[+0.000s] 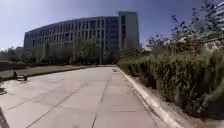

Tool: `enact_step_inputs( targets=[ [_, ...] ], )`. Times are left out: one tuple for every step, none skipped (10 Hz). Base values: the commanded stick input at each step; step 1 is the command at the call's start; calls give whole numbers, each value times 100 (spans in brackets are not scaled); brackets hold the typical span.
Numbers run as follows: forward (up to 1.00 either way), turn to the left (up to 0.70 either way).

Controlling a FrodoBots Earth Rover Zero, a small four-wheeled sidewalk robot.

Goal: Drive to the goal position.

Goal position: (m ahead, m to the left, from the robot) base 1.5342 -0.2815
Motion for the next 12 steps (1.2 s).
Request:
enact_step_inputs(
  targets=[
    [70, -1],
    [70, -1],
    [70, -1],
    [70, -1],
    [70, -1],
    [70, -1],
    [70, -1],
    [70, -1],
    [70, -1],
    [70, -1],
    [70, -3],
    [70, -10]
  ],
)
